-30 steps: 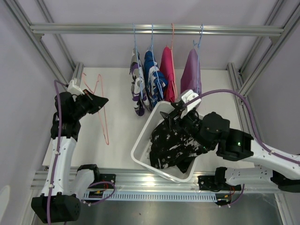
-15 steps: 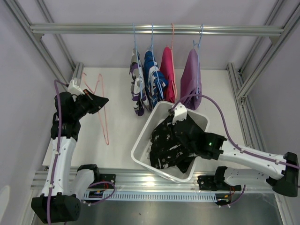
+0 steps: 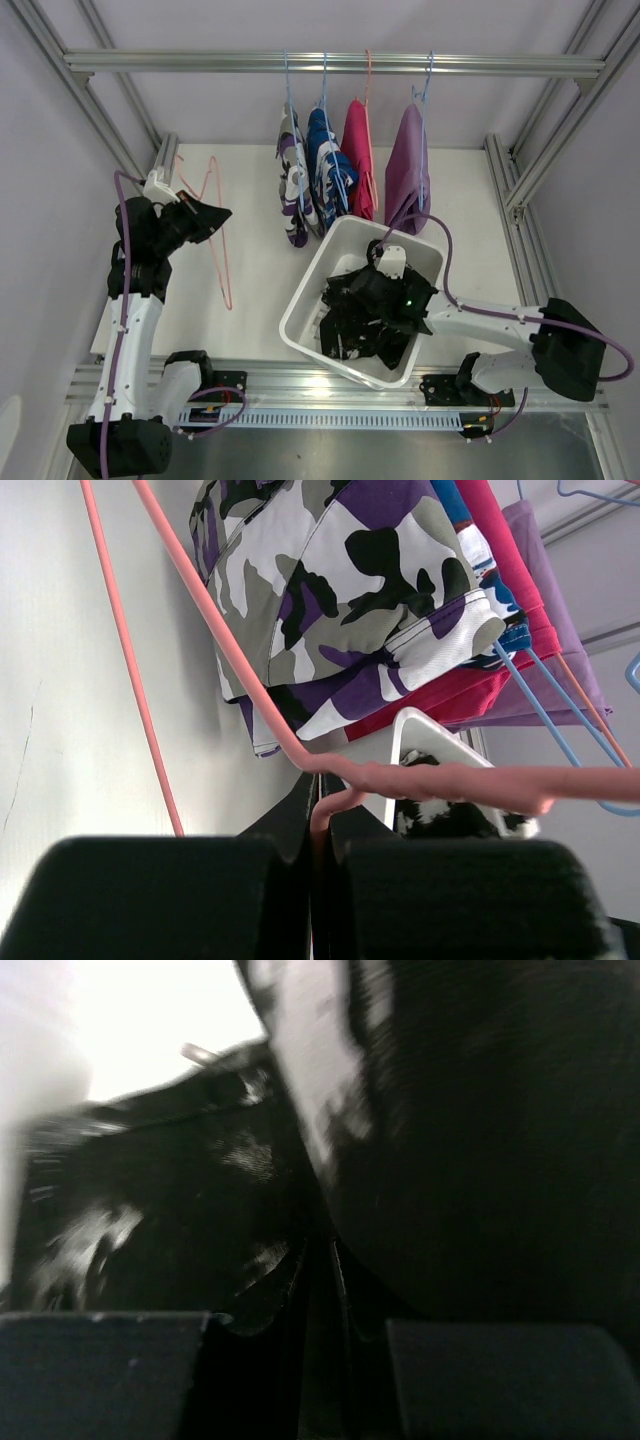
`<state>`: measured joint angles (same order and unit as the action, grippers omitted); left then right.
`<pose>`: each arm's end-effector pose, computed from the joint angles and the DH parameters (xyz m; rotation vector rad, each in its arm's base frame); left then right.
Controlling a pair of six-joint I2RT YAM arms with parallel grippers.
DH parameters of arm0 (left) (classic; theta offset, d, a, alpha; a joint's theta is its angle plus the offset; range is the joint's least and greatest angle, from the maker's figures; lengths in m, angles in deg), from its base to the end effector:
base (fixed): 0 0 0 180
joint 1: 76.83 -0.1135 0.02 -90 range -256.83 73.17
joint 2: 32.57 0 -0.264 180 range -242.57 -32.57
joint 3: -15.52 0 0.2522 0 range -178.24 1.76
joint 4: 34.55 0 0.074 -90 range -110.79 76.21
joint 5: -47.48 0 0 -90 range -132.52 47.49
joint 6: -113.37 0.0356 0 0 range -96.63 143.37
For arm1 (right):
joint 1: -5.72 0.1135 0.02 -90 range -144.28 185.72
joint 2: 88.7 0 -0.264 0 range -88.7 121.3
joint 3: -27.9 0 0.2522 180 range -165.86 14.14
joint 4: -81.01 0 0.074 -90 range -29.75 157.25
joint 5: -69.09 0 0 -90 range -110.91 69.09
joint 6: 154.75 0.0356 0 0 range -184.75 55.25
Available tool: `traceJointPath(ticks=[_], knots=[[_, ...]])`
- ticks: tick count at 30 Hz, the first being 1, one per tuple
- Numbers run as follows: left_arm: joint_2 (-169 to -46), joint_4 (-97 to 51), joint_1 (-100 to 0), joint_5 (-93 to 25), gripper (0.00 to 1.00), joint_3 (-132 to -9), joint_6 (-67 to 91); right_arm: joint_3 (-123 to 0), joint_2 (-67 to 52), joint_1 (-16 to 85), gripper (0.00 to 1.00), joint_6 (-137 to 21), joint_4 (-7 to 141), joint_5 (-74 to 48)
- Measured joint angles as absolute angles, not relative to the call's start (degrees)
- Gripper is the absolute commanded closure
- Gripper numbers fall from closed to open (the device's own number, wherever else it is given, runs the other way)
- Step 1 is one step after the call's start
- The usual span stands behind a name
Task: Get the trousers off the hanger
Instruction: Place the trousers in the bin.
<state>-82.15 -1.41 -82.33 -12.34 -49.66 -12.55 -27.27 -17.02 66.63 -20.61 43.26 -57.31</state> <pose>0.1925 0.0006 0.3507 -0.3186 1.8971 -0.8538 0.1346 0.1984 0.2091 -0.0931 2.2841 0.1269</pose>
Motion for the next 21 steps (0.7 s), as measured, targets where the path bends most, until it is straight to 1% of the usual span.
traceJointPath(ticks=[4,10,11,15,21], knots=[[-82.1,-1.4,-82.3,-12.3,1.00,-49.7,-12.6,-26.4,-12.1,66.0,0.82,-15.8,44.5,-56.5],[-82.1,-1.4,-82.3,-12.3,1.00,-49.7,-12.6,-28.2,-11.5,66.4,0.78,-14.4,42.9,-56.6],[-82.1,-1.4,-82.3,-12.3,0.99,-49.7,-12.6,-28.9,-11.6,66.5,0.78,-14.5,42.2,-56.5],[-82.0,-1.4,-82.3,-12.3,0.99,-49.7,-12.6,-32.6,-12.6,67.3,0.68,-15.2,39.1,-55.9],[-81.6,-1.0,-82.3,-12.5,0.99,-49.7,-11.5,-40.5,-17.6,68.0,0.66,-18.7,34.6,-54.9]])
